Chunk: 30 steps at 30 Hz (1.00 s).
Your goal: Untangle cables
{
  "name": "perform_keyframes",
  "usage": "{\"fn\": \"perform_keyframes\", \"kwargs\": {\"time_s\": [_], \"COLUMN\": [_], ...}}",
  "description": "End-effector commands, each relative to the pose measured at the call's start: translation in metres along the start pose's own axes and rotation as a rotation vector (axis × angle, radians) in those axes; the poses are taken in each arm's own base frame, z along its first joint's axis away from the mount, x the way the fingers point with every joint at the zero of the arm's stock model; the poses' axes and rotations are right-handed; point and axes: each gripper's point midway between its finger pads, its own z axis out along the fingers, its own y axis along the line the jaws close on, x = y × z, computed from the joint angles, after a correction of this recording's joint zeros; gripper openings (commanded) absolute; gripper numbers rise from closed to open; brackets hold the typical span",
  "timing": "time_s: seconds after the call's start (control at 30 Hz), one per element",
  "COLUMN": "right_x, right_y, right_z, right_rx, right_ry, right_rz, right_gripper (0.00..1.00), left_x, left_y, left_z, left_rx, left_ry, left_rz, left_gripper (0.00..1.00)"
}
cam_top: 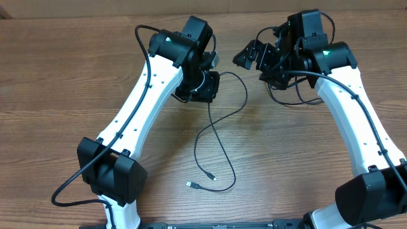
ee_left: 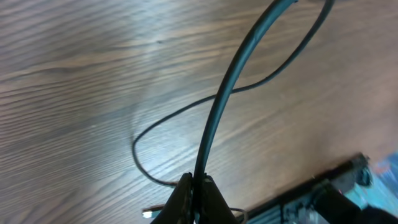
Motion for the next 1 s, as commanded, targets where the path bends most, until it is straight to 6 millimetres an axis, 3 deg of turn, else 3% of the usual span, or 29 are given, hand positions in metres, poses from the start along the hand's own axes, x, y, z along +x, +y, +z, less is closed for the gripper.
{"fn": "perform_keyframes", "kwargs": {"time_s": [0.0, 0.2, 0.57, 0.83, 0.97], "right_x": [0.011, 0.018, 0.025, 0.010, -0.001], "right_y": [0.014, 0.018, 0.026, 0.030, 0.027], "right_z": [0.003, 0.005, 0.003, 0.004, 0.004], "right_rx": [-0.056, -0.056, -0.087, -0.107, -0.099], "right_ry": [0.052, 0.083, 0.138, 0.082, 0.029], "right_rz": [0.115, 0.314, 0.477, 0.551, 0.593], "right_gripper": [1.00, 1.00, 1.00, 1.00, 0.97], "left_x": [0.004, -0.004, -0.014, -0.006, -0.001], "left_y": [-0.024, -0.033, -0.045, -0.061, -0.069], "left_z": [-0.004, -0.002, -0.004, -0.002, -0.011], "left_rx": [0.084, 0.096, 0.154, 0.188, 0.197], "left_ry": [0.004, -0.033, -0.068, -0.048, -0.064], "left_rz": [0.082, 0.036, -0.002, 0.042, 0.067], "left_gripper": [0.04, 0.04, 0.04, 0.04, 0.04]}}
